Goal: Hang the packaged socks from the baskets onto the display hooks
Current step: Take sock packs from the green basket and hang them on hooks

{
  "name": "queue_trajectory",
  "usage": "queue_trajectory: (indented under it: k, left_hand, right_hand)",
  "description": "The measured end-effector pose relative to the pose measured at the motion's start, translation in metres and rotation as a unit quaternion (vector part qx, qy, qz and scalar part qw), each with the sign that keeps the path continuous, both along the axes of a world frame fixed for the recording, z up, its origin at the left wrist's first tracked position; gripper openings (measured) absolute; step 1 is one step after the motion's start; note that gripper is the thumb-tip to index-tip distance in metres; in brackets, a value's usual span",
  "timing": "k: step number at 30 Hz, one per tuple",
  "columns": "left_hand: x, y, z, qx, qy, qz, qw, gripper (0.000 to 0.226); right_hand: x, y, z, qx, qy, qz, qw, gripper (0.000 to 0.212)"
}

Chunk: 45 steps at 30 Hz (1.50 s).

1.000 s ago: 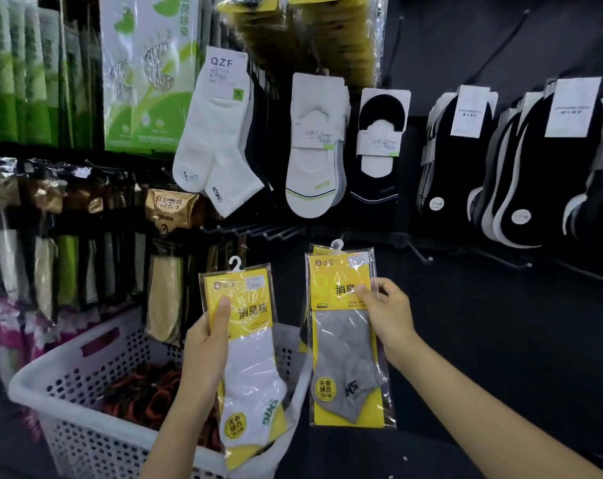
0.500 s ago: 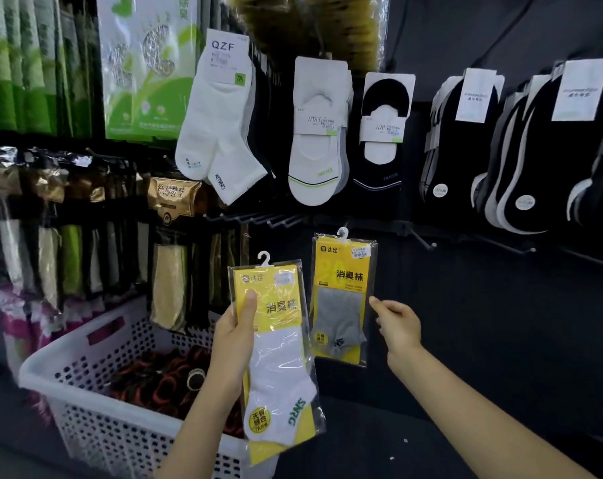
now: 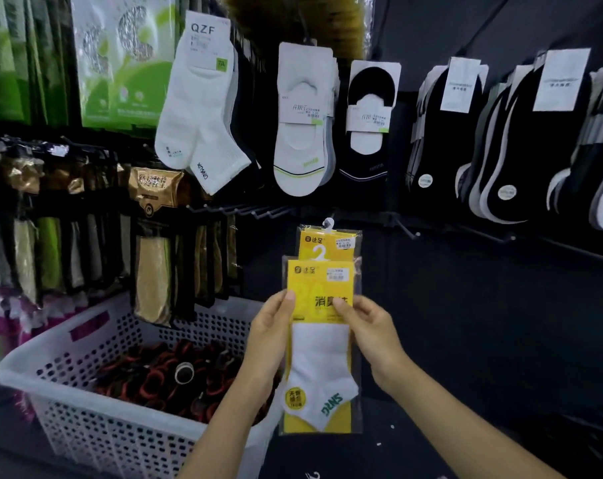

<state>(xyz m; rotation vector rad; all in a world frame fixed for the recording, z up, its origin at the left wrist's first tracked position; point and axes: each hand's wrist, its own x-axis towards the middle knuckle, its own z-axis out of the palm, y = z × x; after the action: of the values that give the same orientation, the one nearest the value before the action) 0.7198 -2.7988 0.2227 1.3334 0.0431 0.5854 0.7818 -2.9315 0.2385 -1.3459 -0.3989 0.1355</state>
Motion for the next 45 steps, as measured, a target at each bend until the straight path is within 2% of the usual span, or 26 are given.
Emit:
queue_trajectory:
  k: [2, 6, 13, 17, 19, 23, 25, 27, 29, 33, 36, 38, 41, 45]
  left_hand:
    - [0.003, -0.002, -0.001, 0.011, 0.013, -0.022, 1.000, 0.033]
    - [0.008, -0.003, -0.005, 0.046, 0.026, -0.053, 0.997, 0.022]
    - [0.012, -0.004, -0.006, 0.027, 0.013, -0.040, 0.999, 0.024]
    - [0.021, -0.002, -0.010, 0.024, 0.006, -0.015, 1.000, 0.028]
    - [0.027, -0.001, -0.013, 0.036, 0.018, 0.004, 0.999, 0.043]
    - [0.041, 0.003, -0.020, 0.046, 0.035, 0.011, 0.998, 0.051]
    - [0.048, 0.005, -0.028, 0.059, 0.054, 0.012, 0.997, 0.048]
    - [0.051, 0.007, -0.040, 0.076, 0.072, 0.012, 0.994, 0.031]
    - [0.051, 0.008, -0.054, 0.094, 0.108, 0.019, 0.989, 0.024]
    - [0.038, 0.004, -0.098, 0.126, 0.194, 0.024, 0.973, 0.046]
    - [0.024, -0.014, -0.131, 0.149, 0.253, -0.018, 0.956, 0.043]
    - [0.012, -0.030, -0.157, 0.152, 0.294, -0.057, 0.942, 0.032]
    - [-0.015, -0.056, -0.198, 0.146, 0.342, -0.117, 0.921, 0.013]
    - [-0.047, -0.092, -0.254, 0.175, 0.380, -0.161, 0.894, 0.017]
  right_hand:
    - [0.005, -0.003, 0.007, 0.023, -0.006, -0.048, 0.999, 0.006]
    - [0.016, -0.006, 0.024, 0.027, -0.025, -0.102, 0.994, 0.011]
    - [0.031, 0.010, 0.036, -0.036, -0.057, -0.094, 0.993, 0.020]
    - [0.045, 0.017, 0.031, -0.033, -0.027, -0.089, 0.995, 0.013]
    - [0.054, 0.021, 0.026, -0.034, -0.006, -0.088, 0.996, 0.016]
    - [0.076, 0.030, 0.015, -0.019, 0.040, -0.092, 0.995, 0.026]
    - [0.087, 0.034, 0.012, -0.019, 0.057, -0.103, 0.993, 0.024]
    - [0.097, 0.036, 0.009, -0.027, 0.065, -0.111, 0.991, 0.024]
    - [0.103, 0.034, 0.003, -0.046, 0.060, -0.123, 0.989, 0.032]
    - [0.095, 0.001, -0.025, -0.088, 0.057, -0.122, 0.987, 0.037]
    - [0.072, -0.046, -0.063, -0.159, 0.064, -0.079, 0.982, 0.030]
    - [0.051, -0.081, -0.094, -0.208, 0.080, -0.036, 0.974, 0.027]
    - [0.018, -0.135, -0.147, -0.285, 0.137, 0.025, 0.948, 0.025]
    - [-0.021, -0.193, -0.214, -0.383, 0.189, 0.086, 0.900, 0.019]
